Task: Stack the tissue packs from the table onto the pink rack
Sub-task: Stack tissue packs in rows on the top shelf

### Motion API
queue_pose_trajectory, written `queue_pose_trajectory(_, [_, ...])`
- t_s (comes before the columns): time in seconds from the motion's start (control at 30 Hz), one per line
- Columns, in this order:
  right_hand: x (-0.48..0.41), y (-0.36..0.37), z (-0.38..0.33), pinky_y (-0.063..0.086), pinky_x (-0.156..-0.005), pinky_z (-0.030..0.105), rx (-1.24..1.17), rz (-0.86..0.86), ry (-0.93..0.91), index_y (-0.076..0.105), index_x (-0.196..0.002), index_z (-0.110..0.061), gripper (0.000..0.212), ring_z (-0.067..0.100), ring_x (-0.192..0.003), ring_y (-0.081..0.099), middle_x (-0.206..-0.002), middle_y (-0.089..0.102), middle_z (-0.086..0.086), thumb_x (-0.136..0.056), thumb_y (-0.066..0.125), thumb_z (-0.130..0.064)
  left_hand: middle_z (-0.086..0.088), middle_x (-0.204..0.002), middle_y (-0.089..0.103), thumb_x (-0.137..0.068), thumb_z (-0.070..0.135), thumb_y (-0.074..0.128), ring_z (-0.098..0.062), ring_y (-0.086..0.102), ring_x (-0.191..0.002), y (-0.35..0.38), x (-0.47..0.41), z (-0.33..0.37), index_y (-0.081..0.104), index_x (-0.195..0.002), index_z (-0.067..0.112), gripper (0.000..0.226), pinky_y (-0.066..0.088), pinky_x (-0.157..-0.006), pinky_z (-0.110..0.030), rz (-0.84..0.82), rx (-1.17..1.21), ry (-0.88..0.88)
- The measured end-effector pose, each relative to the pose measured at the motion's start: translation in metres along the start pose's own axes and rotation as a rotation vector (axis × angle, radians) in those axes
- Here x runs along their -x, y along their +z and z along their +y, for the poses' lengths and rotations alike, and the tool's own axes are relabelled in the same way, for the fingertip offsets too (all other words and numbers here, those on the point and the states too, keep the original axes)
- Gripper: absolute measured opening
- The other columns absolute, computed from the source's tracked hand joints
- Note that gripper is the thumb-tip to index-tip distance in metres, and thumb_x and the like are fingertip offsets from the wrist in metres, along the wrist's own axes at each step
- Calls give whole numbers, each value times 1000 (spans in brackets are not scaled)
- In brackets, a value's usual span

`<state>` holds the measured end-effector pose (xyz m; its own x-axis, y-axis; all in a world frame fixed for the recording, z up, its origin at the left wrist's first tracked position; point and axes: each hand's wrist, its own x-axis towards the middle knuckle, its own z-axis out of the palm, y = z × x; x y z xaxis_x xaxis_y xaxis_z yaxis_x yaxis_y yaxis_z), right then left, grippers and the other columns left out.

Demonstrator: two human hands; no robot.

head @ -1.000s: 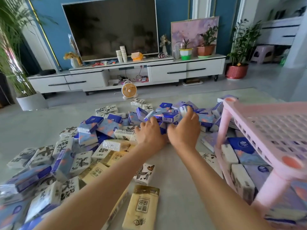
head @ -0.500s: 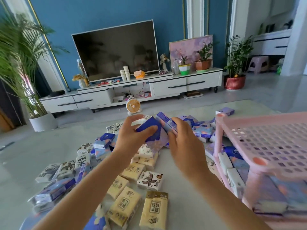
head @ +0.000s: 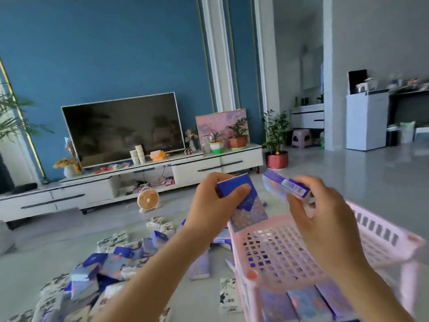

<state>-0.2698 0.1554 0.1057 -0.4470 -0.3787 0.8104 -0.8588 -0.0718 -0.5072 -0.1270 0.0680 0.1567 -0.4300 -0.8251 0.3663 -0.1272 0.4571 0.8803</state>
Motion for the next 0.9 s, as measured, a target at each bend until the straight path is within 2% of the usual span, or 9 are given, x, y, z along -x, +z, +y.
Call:
queue_pose_trajectory(0.1, [7,-5,41,39,-48,29,267,-200,14,67,-84,-17,20,30,-58,57,-59,56,1,-69,71,-4,2,-74,54,-84,27,66,-7,49,-59,51,-31,-24,52,-85,16,17,39,-52,-16,-164,-265,-71])
queue_pose_trajectory(0.17, [13,-5,54,45,-51,34,345,-303,-13,69,-82,-20,22,27,-62,60,-63,62,2,-65,71,-5,-4,-88,57,-86,27,62,-15,53,-74,72,-39,-42,54,-93,13,18,44,-65,-22,-258,-537,-82])
queue_pose_trajectory(0.27, [12,-7,56,44,-69,30,253,-411,-41,66,-98,-28,25,17,-82,56,-85,64,-9,-79,65,-13,-7,-127,44,-91,26,53,-23,43,-114,77,-36,-54,49,-122,12,35,40,-94,-33,-291,-1002,74])
queue_pose_trajectory(0.33, [8,-6,54,37,-67,24,114,-569,-61,63,-89,-37,25,10,-77,49,-79,54,-17,-81,60,-13,-3,-133,38,-91,24,51,-22,33,-123,71,-28,-51,48,-127,17,37,30,-101,-32,-231,-1152,239])
queue_pose_trajectory(0.4, [9,0,52,37,-70,23,55,-732,-34,65,-89,-37,26,10,-82,45,-81,50,-14,-79,57,-14,0,-128,45,-92,27,50,-20,39,-120,63,-19,-48,56,-118,21,28,30,-101,-31,-233,-1124,250])
queue_pose_trajectory(0.47, [11,6,54,41,-85,26,121,-843,-21,64,-112,-28,35,15,-102,45,-103,54,-4,-83,54,-13,0,-119,53,-90,38,52,-18,49,-109,56,-8,-46,61,-109,22,26,40,-96,-30,-322,-991,128])
queue_pose_trajectory(0.57, [6,11,57,42,-94,27,128,-821,49,57,-127,-23,41,18,-112,50,-122,50,-1,-89,54,-8,5,-118,56,-82,45,62,-15,50,-109,52,0,-48,60,-116,21,41,39,-100,-30,-383,-967,64])
queue_pose_trajectory(0.67, [1,18,58,41,-89,19,95,-767,121,61,-122,-19,37,15,-109,55,-125,53,0,-88,56,-4,8,-122,56,-81,40,66,-14,46,-116,52,-4,-52,56,-122,27,44,31,-102,-30,-344,-959,87])
queue_pose_trajectory(0.9, [-5,21,62,52,-76,25,64,-748,237,61,-108,-20,31,14,-90,58,-116,54,1,-81,65,-5,7,-119,59,-84,35,63,-17,43,-111,55,-3,-52,54,-125,30,43,19,-90,-28,-386,-914,72])
